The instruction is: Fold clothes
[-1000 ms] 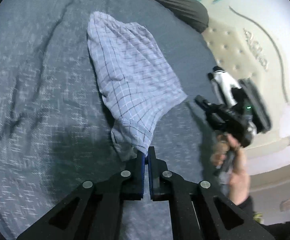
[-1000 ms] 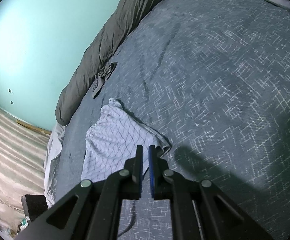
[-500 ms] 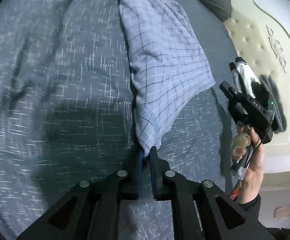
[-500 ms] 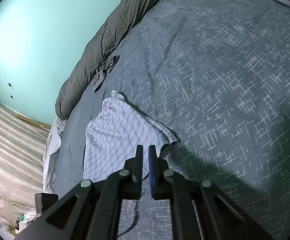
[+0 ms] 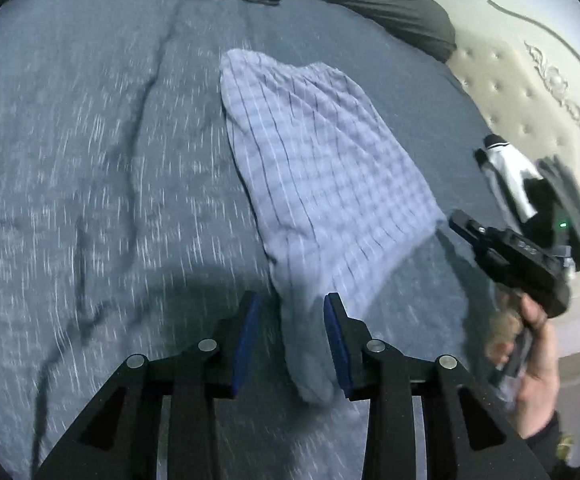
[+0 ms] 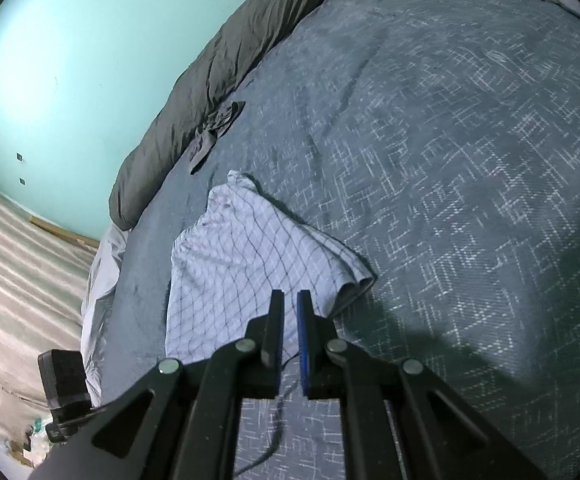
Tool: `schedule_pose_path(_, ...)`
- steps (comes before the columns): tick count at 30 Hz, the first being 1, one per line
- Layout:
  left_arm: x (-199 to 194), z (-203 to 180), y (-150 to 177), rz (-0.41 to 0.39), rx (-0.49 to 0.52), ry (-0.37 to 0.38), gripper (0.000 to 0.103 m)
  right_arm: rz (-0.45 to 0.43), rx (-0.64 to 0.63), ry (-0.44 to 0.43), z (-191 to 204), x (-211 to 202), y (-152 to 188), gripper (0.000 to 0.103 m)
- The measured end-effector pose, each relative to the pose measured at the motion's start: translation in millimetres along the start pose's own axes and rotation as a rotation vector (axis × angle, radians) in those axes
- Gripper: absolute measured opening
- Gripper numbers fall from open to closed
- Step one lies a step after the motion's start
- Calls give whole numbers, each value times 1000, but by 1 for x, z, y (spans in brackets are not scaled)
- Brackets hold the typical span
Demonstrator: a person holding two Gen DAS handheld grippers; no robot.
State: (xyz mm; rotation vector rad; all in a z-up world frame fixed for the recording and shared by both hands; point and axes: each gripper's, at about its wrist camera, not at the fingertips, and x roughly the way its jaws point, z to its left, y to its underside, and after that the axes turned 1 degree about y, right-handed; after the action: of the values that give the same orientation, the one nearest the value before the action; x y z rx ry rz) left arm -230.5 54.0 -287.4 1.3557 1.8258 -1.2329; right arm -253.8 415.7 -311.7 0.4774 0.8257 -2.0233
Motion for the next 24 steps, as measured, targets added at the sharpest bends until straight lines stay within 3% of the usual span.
schedule_pose_path(4, 8, 10, -1, 19, -2, -10, 33, 5, 5, -2, -1, 3, 1, 7)
schedule_pose_path(6, 11, 14, 1, 22, -1, -21, 11, 8, 5, -4, 0, 4, 2, 7)
schedule_pose_path(7, 12, 16, 2, 21, -11, -20, 9, 10, 4, -5, 0, 5, 2, 7)
schedule_pose_path(16, -5, 21, 12, -13, -46, -15, 9, 11, 6, 2, -2, 3, 3, 8)
schedule_pose_path(24, -20, 30, -22, -75, -60, -17, 19, 8, -12, 12, 2, 5, -2, 10)
